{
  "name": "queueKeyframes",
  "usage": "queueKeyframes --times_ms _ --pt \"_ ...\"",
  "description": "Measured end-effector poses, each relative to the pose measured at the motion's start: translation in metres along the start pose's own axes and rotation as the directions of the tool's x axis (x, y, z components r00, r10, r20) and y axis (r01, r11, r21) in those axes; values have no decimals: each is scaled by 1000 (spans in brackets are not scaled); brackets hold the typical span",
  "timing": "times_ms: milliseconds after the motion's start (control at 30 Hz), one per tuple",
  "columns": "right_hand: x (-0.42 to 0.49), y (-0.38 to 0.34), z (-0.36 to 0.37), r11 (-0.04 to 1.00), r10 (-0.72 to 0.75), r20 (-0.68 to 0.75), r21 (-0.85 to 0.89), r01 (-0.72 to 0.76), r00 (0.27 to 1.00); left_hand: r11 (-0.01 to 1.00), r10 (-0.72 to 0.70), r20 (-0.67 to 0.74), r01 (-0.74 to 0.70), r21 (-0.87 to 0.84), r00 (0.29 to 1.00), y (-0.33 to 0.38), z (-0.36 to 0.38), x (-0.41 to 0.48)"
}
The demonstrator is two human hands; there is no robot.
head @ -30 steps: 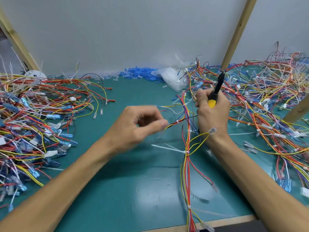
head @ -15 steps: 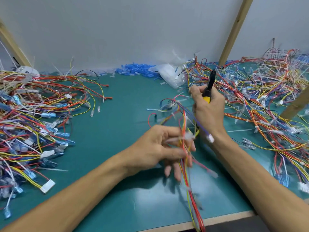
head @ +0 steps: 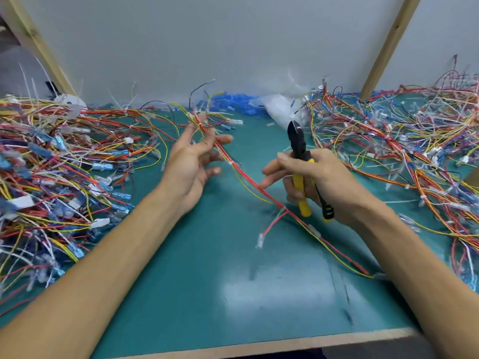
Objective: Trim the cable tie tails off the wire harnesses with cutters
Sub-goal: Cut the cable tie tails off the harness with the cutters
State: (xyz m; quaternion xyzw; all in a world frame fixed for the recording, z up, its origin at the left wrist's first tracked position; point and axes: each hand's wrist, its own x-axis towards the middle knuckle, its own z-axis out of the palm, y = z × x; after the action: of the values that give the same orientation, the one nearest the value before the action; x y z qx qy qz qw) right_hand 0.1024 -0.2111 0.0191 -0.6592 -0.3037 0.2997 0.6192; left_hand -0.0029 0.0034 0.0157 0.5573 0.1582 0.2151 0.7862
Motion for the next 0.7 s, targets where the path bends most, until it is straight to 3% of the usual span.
queueKeyframes --times_ms 200,367,533,700 --pt "-3 0 -8 991 130 11 25 -130 991 989 68 -84 -78 -128 994 2 -11 9" --pt "-6 1 -6 957 282 164 22 -289 945 979 132 -223 -163 -124 966 -4 -9 11" --pt "-7 0 -5 974 218 207 16 -226 954 988 116 -251 -137 -65 961 -11 -10 14" --pt "-10 -3 -4 962 237 222 82 -260 946 993 113 -217 -115 6 970 -12 -8 13"
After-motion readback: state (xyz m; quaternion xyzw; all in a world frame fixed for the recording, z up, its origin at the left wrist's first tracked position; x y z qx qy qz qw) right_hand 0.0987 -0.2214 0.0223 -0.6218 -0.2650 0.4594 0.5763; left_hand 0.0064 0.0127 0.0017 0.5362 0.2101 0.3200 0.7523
